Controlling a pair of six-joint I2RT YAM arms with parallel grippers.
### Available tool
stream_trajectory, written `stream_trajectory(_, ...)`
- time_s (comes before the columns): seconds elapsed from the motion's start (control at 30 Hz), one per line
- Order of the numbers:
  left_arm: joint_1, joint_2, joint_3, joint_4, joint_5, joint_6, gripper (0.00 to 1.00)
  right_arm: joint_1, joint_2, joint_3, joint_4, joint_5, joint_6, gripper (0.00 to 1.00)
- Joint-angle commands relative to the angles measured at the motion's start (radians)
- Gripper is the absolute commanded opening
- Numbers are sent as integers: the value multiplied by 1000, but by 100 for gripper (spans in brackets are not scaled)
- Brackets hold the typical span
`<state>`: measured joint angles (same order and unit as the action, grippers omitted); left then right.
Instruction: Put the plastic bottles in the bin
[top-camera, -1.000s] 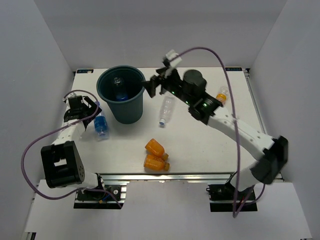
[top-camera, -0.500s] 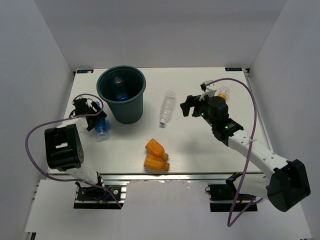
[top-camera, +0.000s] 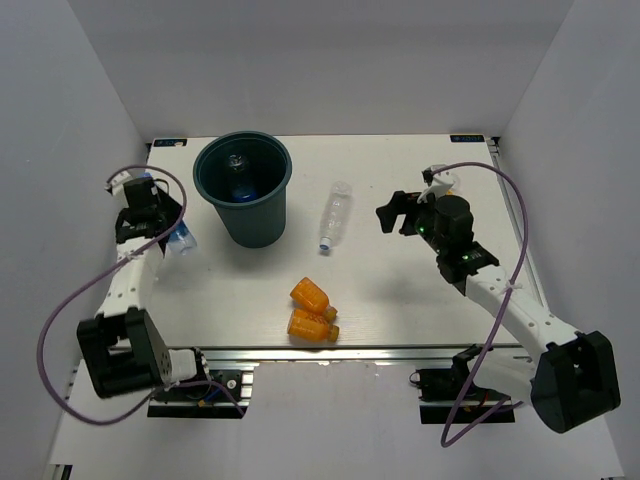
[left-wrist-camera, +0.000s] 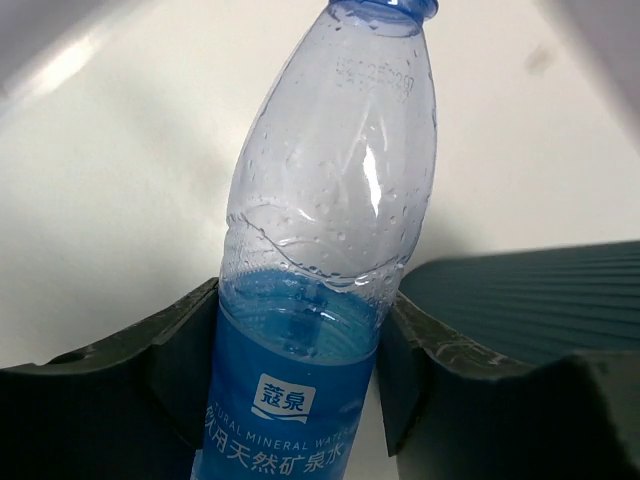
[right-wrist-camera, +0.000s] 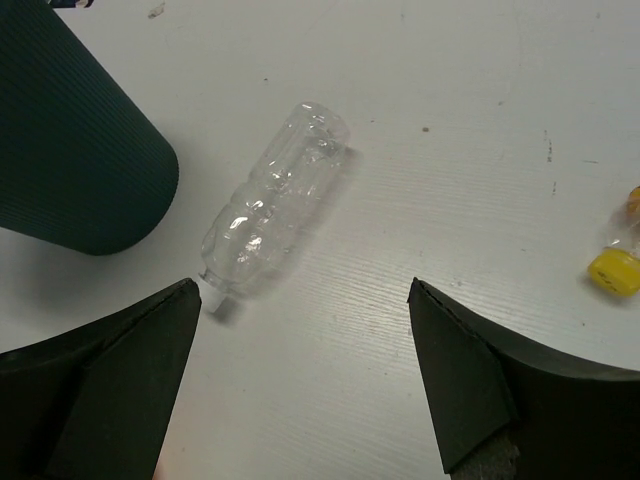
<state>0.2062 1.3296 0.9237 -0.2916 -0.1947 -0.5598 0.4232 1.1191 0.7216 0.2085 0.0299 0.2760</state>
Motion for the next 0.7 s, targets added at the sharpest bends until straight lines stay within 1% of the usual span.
stream_trajectory(0.0,-2,-173,121,-57,-126,-48,39,-21,-39,-11,20,-22,-34,89)
stream_trajectory(0.03,-2,-237,160,-38,-121,-45,39,-26,-50,-16,22,-22,-43,89)
stream_trajectory(0.07,-2,-265,181,-26,-108,-34,41,-27,-54,-20,25,-57,-73,89)
stream_trajectory(0.13,-4,-297,230,8,-5,-19,44,-31,-64,-30,26,-114,-106,89)
stream_trajectory(0.2,-10,-290,300,37,99,-17,43,-31,-71,-33,35,-169,-136,89)
stream_trajectory(0.23,-24,-271,311,93,188,-15,42,-31,-79,-42,42,-182,-142,90)
stream_trajectory(0.27,-60,-262,314,139,236,-14,42,-31,-84,-47,48,-205,-149,89)
stream_trajectory(0.33,-115,-235,317,245,268,0,42,-31,-97,-66,75,-277,-167,89)
stream_trajectory(0.37,-179,-199,323,270,262,11,45,-31,-100,-73,80,-309,-175,89)
stream_trajectory(0.43,-259,-155,359,328,248,69,52,-31,-94,-77,80,-421,-213,89)
stream_trajectory(0.47,-321,-109,369,341,236,105,58,-31,-88,-73,74,-470,-230,89)
stream_trajectory(0.5,-344,-87,394,342,221,124,60,-29,-79,-68,68,-569,-247,89)
stream_trajectory(0.53,-366,-66,408,333,171,142,61,-27,-56,-64,57,-614,-251,89)
stream_trajectory(0.57,-398,-26,423,316,138,167,67,-26,-45,-51,46,-658,-256,89)
stream_trajectory(0.6,-409,-11,438,296,108,175,75,-23,-33,-45,37,-715,-259,89)
stream_trajectory(0.67,-418,6,423,298,57,169,94,8,-10,-19,-20,-725,-280,89)
